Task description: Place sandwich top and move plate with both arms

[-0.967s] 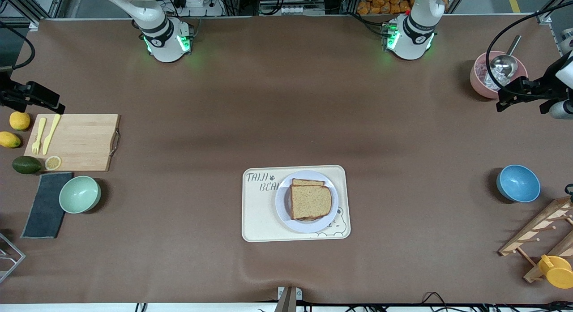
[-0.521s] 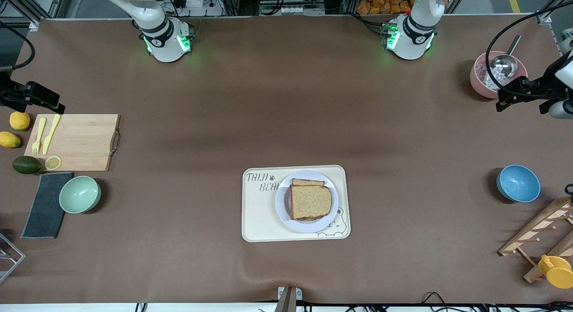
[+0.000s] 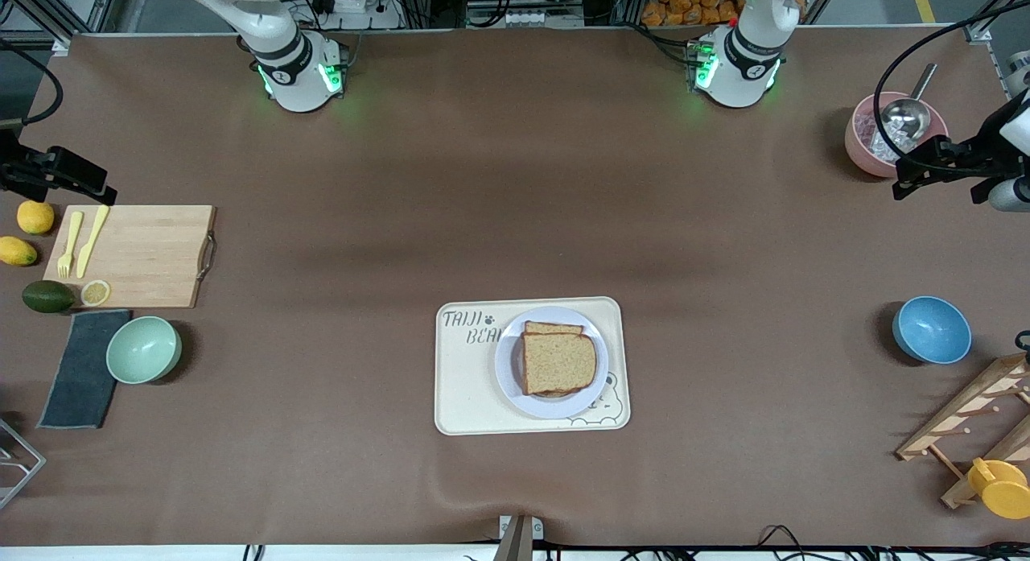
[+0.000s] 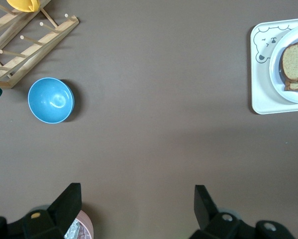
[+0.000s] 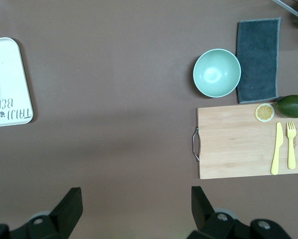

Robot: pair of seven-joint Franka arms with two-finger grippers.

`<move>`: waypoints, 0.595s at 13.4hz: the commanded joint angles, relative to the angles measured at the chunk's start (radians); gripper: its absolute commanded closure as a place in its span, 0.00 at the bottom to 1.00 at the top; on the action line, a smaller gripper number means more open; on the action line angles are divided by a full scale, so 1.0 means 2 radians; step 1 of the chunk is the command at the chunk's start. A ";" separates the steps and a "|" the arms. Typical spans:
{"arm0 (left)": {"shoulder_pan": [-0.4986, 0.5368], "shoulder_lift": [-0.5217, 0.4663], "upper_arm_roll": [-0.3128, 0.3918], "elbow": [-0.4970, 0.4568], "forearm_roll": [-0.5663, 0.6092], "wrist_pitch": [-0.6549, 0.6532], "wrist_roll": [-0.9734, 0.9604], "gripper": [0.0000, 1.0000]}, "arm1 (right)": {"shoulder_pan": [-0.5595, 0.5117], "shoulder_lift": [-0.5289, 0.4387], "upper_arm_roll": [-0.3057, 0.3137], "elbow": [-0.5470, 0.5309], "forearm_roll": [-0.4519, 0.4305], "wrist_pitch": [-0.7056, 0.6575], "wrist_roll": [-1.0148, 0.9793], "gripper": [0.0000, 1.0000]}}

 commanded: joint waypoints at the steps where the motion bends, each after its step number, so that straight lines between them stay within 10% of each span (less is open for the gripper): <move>1: 0.004 -0.010 -0.007 -0.001 0.004 -0.010 -0.010 0.00 | -0.012 -0.004 0.009 -0.005 -0.006 0.004 0.001 0.04; 8: 0.003 -0.010 -0.011 -0.001 0.003 -0.017 -0.033 0.00 | -0.012 -0.003 0.009 -0.005 -0.006 0.004 0.000 0.03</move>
